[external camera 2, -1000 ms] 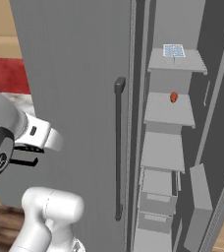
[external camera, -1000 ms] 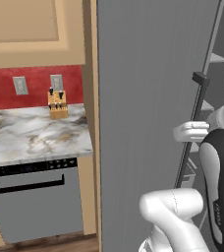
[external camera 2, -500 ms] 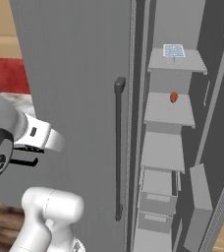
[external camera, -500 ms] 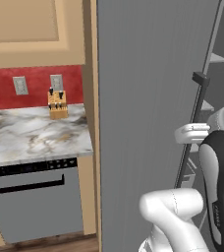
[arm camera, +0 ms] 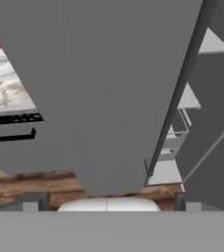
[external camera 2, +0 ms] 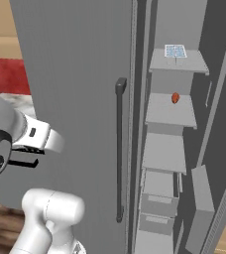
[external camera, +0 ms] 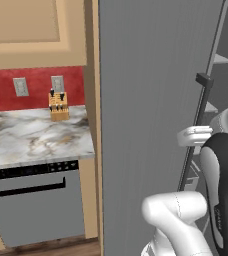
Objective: Open the freezer door, pick up the ice cube tray from the freezer, and place it on the dining counter.
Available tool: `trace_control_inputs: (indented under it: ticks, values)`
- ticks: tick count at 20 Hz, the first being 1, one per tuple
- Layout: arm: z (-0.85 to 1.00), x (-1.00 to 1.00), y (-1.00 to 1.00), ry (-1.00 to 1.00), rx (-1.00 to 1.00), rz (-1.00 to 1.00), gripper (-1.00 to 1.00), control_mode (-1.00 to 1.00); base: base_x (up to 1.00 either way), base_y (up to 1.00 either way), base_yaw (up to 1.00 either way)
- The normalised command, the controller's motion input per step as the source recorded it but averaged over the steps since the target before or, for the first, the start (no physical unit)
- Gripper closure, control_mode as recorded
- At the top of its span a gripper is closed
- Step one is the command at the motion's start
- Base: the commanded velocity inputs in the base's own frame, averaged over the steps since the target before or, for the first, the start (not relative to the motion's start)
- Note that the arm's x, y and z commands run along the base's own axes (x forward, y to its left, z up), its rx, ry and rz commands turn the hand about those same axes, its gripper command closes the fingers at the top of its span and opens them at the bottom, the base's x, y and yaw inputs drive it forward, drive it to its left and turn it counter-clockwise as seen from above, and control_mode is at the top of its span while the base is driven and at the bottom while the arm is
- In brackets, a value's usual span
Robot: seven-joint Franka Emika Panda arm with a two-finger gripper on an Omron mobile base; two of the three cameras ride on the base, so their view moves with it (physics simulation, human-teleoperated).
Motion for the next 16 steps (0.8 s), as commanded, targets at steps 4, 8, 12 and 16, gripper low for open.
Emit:
trace_control_inputs:
  ticks: [4, 8, 12, 16]
  values:
    - [-0.01, 0.00, 0.00, 0.00, -0.02, 0.00, -1.00, -1.00, 0.00, 0.00, 0.00]
    - [0.00, 0.00, 0.00, 0.00, 0.00, 0.00, -1.00, -1.00, 0.00, 0.00, 0.00]
    - [0.00, 0.00, 0.00, 0.00, 0.00, 0.00, -1.00, 1.00, -0.02, 0.00, 0.00]
    - [0.00, 0.00, 0.00, 0.00, 0.00, 0.00, -1.00, 1.00, -0.04, -0.20, -0.01]
